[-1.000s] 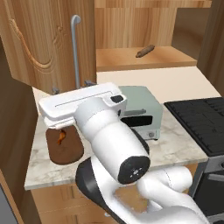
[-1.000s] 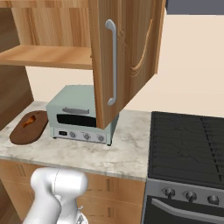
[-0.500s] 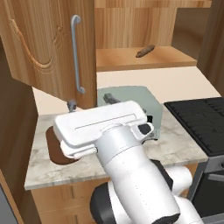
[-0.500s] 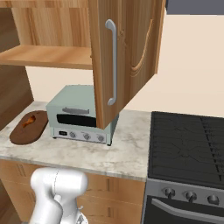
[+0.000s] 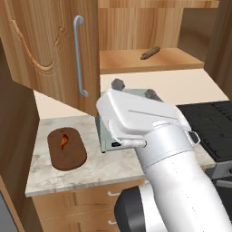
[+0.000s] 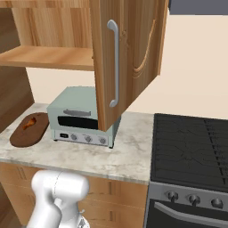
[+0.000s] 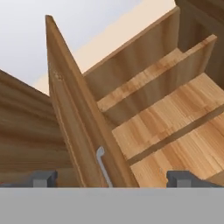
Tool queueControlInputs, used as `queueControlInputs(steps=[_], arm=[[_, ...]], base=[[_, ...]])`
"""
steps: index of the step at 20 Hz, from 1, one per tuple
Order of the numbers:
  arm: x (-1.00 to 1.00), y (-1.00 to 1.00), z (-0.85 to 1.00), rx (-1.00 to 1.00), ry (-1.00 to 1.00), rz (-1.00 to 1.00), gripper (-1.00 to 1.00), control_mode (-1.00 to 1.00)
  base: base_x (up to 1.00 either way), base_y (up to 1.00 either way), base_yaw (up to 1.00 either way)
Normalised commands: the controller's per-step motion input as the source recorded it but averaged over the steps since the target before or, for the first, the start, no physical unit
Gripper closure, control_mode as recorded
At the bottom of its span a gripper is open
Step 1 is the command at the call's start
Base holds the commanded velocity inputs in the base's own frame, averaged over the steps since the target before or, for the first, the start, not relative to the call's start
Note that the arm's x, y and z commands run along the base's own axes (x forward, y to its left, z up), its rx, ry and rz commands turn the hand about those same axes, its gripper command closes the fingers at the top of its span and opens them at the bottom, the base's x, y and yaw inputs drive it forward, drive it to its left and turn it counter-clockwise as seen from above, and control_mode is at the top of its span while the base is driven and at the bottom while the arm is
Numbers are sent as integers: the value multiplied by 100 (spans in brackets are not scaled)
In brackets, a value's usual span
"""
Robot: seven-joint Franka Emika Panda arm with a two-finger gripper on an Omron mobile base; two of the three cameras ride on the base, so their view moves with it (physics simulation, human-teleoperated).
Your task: Open the cabinet, retrieve the rolling pin, and place it next to the meat on the cutting board to prepare for tenderizing.
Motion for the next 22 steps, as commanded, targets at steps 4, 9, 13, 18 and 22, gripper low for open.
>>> queueControlInputs(steps=[4,9,13,18,22], arm=[[-25,-54,27,36,14,5,-100,-100],[0,-61,0,34,14,16,-100,-100],[44,-67,-13,27,12,26,-100,-100],[73,-53,-18,23,11,29,-100,-100],[90,-24,-16,20,9,28,-100,-100]], base=[[0,0,0],[0,0,0],[0,0,0],[0,0,0],[0,0,0]])
